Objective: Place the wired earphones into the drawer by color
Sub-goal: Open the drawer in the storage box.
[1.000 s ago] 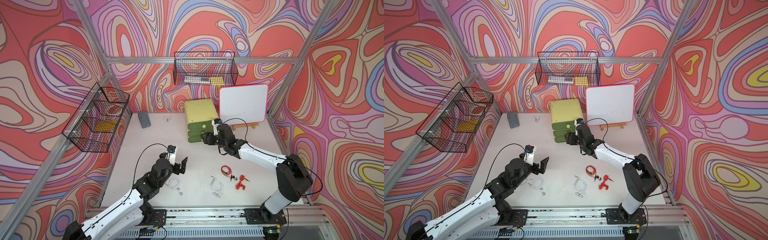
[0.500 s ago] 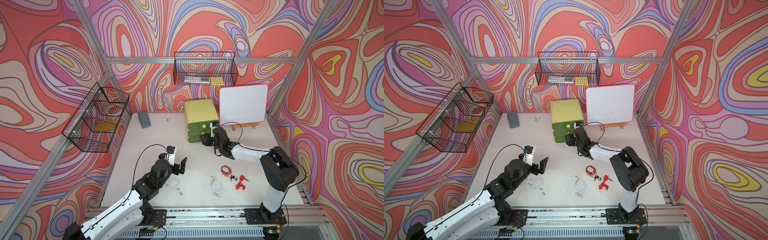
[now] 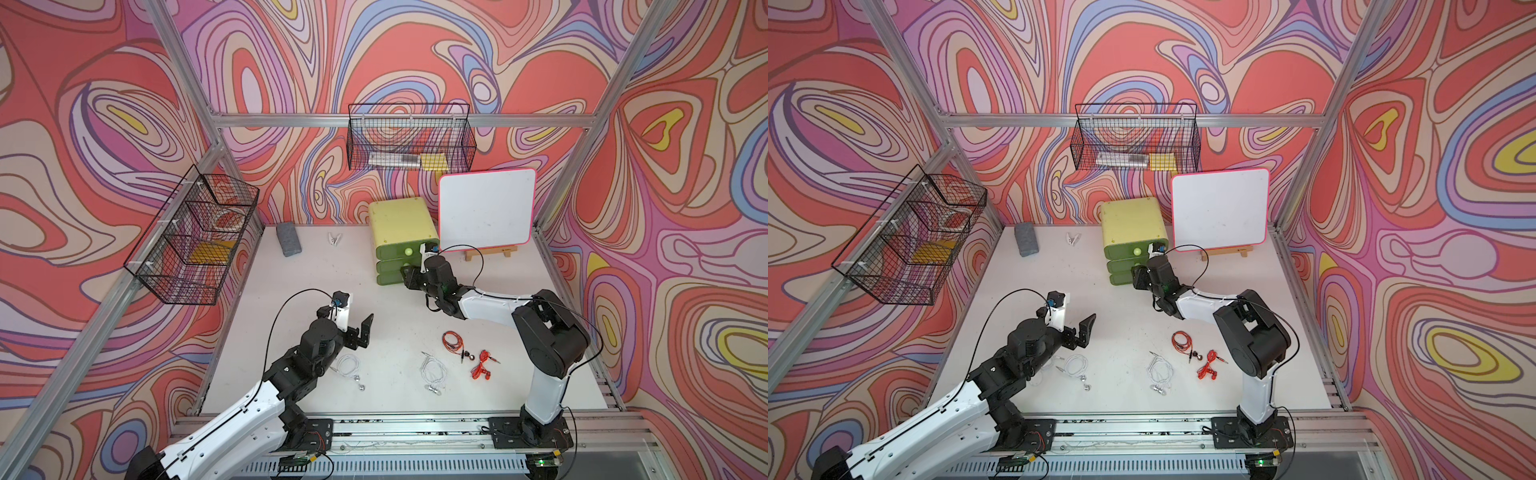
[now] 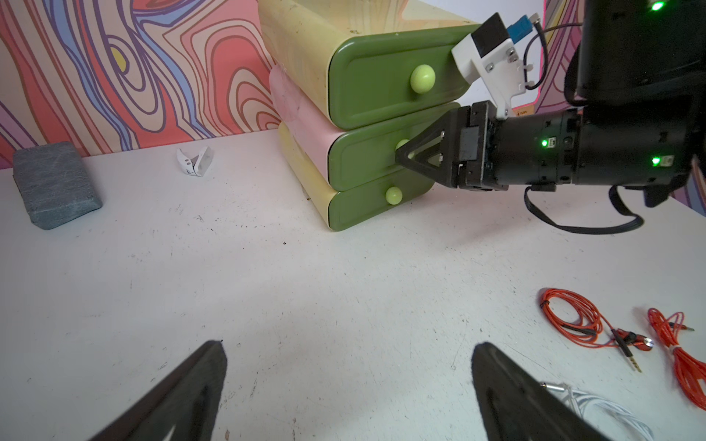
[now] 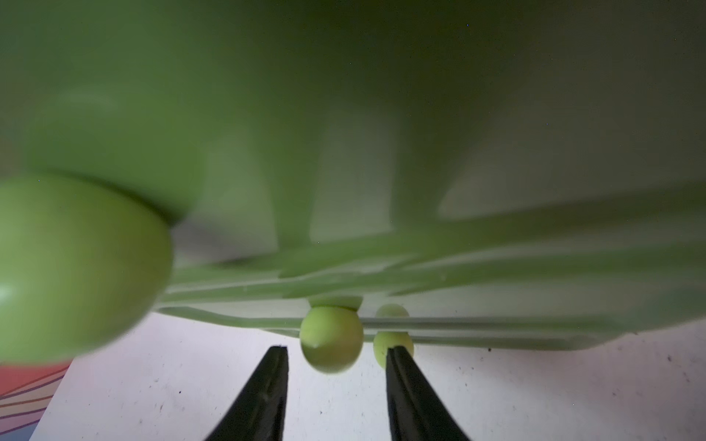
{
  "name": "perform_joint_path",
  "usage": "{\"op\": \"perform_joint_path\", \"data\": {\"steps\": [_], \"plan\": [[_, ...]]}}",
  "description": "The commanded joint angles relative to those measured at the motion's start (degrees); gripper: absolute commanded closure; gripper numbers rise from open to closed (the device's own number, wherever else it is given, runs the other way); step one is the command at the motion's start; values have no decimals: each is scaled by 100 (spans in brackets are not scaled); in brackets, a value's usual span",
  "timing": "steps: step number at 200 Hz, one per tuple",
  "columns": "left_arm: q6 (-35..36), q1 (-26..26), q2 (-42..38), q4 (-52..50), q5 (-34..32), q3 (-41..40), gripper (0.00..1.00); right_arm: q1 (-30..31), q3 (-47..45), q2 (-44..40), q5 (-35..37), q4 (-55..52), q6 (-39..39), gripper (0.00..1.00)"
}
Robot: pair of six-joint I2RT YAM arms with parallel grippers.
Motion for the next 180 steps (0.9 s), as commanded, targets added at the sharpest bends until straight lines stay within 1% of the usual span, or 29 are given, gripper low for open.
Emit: {"op": "perform_joint_path", "data": {"steps": [1, 39, 82, 102, 114, 133, 154, 176, 180], "plan": [[35, 30, -65, 104, -61, -59, 1, -25, -105, 103, 204, 370, 60, 58], [41, 33, -65, 97, -61, -59, 1, -29, -74, 200, 254, 542, 50, 66], [41, 30, -104, 101, -74, -68, 1, -25, -72, 247, 266, 589, 55, 68], [40, 33, -101, 125, -70, -77, 1, -29, -96, 242, 274, 622, 56, 75], [28, 32, -84, 141, -61, -61, 1, -29, -107, 232, 281, 644, 54, 76], [-65, 37, -16, 124, -254, -9, 1, -27, -122, 213, 248, 657, 73, 77], [-207, 37, 176, -8, -445, 246, 1, -29, -151, 146, 234, 610, 100, 78], [-310, 37, 506, -15, -349, 521, 1, -26, -168, 72, 209, 519, 90, 78], [-329, 36, 583, -25, -316, 748, 1, -24, -173, 57, 216, 498, 91, 78]]}}
